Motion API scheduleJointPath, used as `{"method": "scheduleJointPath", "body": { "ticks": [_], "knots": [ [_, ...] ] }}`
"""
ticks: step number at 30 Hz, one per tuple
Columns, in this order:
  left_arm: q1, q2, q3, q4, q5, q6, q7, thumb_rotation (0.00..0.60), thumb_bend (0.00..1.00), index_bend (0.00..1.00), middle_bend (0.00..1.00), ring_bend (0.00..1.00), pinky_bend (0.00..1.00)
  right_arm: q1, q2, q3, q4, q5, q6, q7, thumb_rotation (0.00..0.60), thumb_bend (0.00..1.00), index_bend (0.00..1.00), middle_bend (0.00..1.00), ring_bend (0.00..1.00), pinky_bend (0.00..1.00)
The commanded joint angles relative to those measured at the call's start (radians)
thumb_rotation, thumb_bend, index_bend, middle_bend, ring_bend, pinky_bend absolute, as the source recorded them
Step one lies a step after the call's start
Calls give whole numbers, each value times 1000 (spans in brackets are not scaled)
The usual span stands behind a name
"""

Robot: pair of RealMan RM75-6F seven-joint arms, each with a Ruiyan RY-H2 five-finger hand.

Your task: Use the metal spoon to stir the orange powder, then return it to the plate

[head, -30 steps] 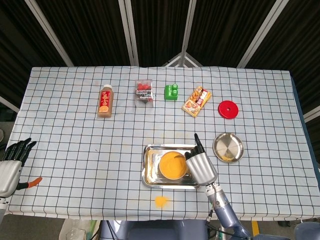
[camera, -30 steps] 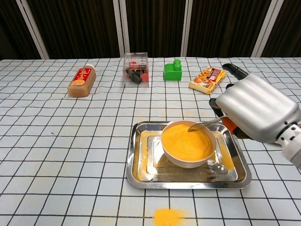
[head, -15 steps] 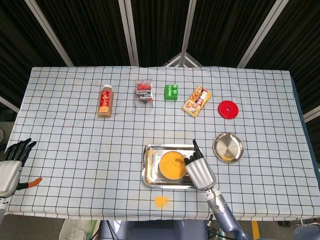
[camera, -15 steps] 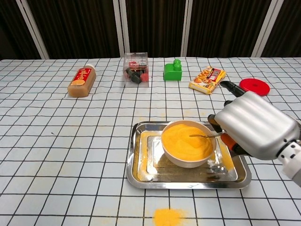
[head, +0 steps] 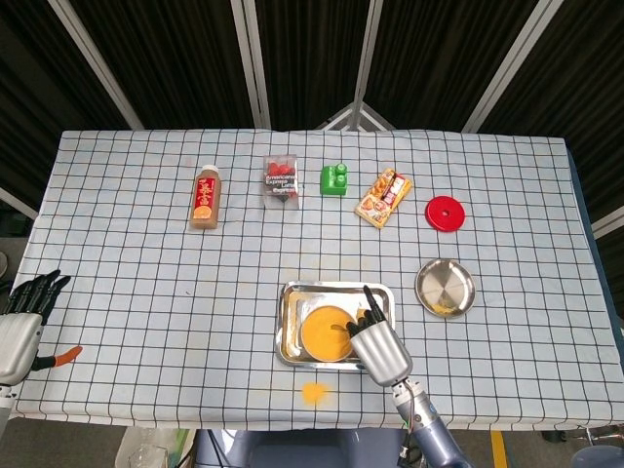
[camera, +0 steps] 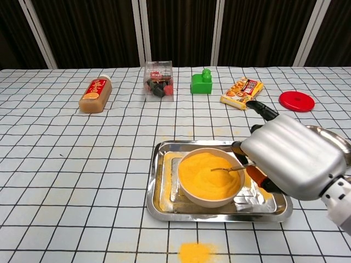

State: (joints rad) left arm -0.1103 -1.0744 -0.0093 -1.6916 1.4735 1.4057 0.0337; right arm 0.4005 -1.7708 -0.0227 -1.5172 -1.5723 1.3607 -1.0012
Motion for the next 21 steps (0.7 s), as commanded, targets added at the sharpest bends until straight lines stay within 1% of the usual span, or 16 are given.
{"method": "scheduleJointPath", "body": {
  "ticks": [1, 12, 16, 21],
  "knots": [
    [0, 0, 0, 1, 0, 0, 0, 600, 0, 0, 0, 0, 0, 1, 0, 9, -5, -9, 3, -1, 600, 750, 946, 792, 467, 0],
    [0, 0, 0, 0, 0, 0, -1, 600, 0, 0, 0, 0, 0, 7, -3, 52, 11, -22, 3, 18, 600, 750, 946, 792, 467, 0],
    [0, 1, -1, 0, -1, 1, -2, 600, 0, 0, 0, 0, 0, 7, -3, 67, 16, -6, -7, 13, 600, 750, 946, 792, 467, 0],
    [-1, 1, 0, -1, -2, -3, -3, 600, 0, 0, 0, 0, 0, 0, 2, 65, 22, 10, -20, 9, 600, 750, 946, 792, 467, 0]
  ]
}}
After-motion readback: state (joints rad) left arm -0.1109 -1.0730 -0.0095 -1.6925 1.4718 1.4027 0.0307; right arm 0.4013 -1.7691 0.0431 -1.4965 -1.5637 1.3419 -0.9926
